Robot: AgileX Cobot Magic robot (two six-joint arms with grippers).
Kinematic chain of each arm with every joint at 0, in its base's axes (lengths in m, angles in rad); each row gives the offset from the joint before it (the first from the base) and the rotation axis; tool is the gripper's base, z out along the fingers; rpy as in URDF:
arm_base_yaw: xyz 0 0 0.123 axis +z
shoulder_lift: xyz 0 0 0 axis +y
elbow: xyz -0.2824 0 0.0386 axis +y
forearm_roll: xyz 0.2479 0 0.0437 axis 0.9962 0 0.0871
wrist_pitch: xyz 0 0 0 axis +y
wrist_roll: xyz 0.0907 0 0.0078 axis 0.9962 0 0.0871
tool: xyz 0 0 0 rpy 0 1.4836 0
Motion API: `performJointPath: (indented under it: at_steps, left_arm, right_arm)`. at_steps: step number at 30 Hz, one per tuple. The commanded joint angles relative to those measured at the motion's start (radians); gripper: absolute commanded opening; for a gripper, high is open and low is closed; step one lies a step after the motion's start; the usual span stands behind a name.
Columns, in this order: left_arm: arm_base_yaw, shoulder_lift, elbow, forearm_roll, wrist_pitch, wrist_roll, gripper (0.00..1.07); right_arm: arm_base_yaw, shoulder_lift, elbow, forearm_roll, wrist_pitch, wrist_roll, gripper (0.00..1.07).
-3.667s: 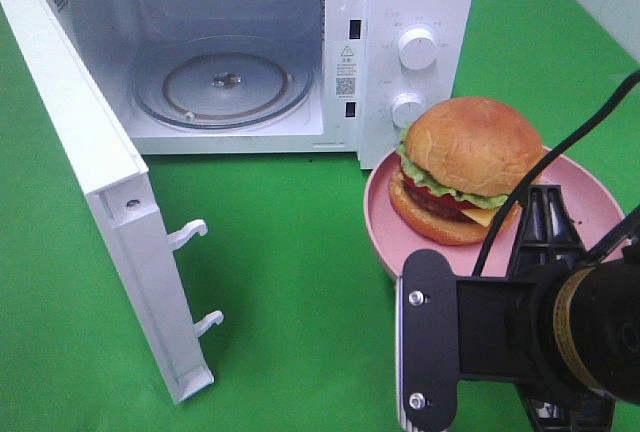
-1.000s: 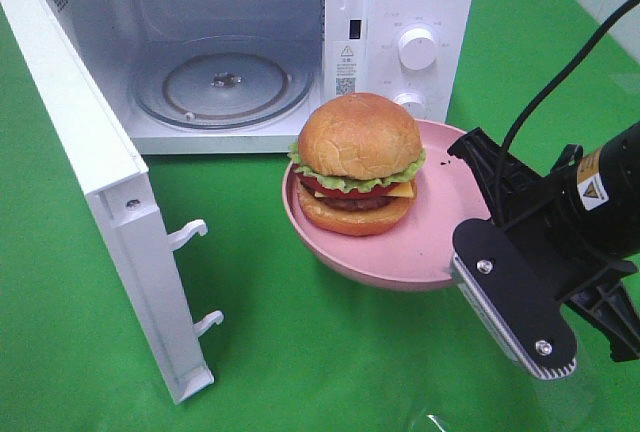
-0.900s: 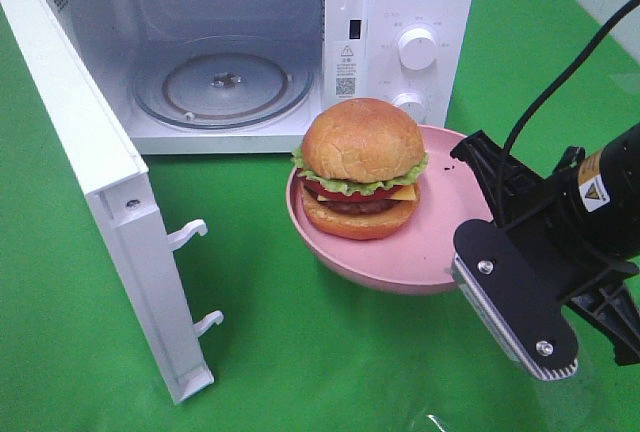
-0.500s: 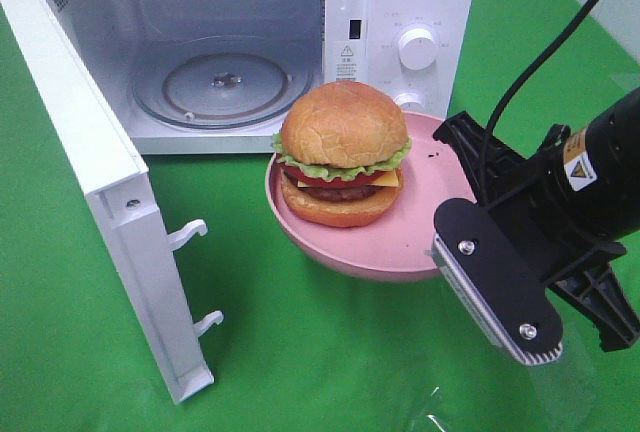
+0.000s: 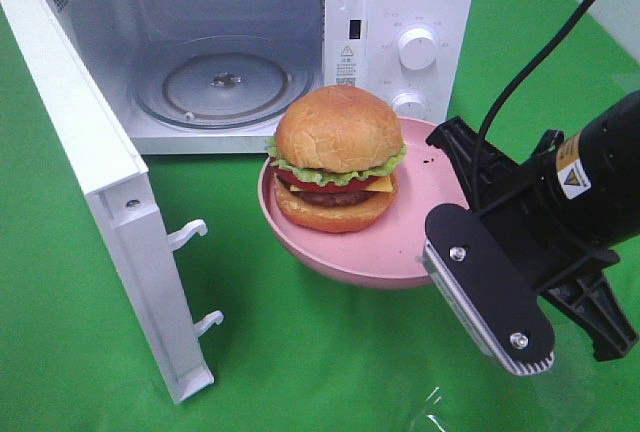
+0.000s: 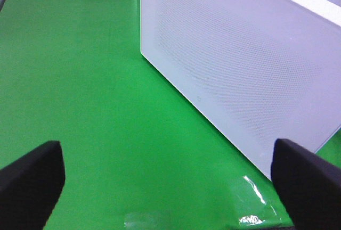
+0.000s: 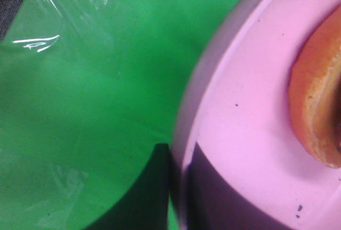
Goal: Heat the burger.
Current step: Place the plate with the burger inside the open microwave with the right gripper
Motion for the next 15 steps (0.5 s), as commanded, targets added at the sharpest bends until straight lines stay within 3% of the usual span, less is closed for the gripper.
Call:
performJointPath:
  at_steps: [1,15]
  left_arm:
    - [-0.005,-0.015,0.004,-0.005,-0.014,-0.001,0.98]
    - [-0.005,-0.015,0.004,-0.005,-0.014,-0.001,0.98]
  right_arm:
    - [0.005,-0.005,-0.017,-0.001,-0.054,0.016,0.0]
    - [0.013,0.135,-0.156,-0.004,-0.045,0.041,0.0]
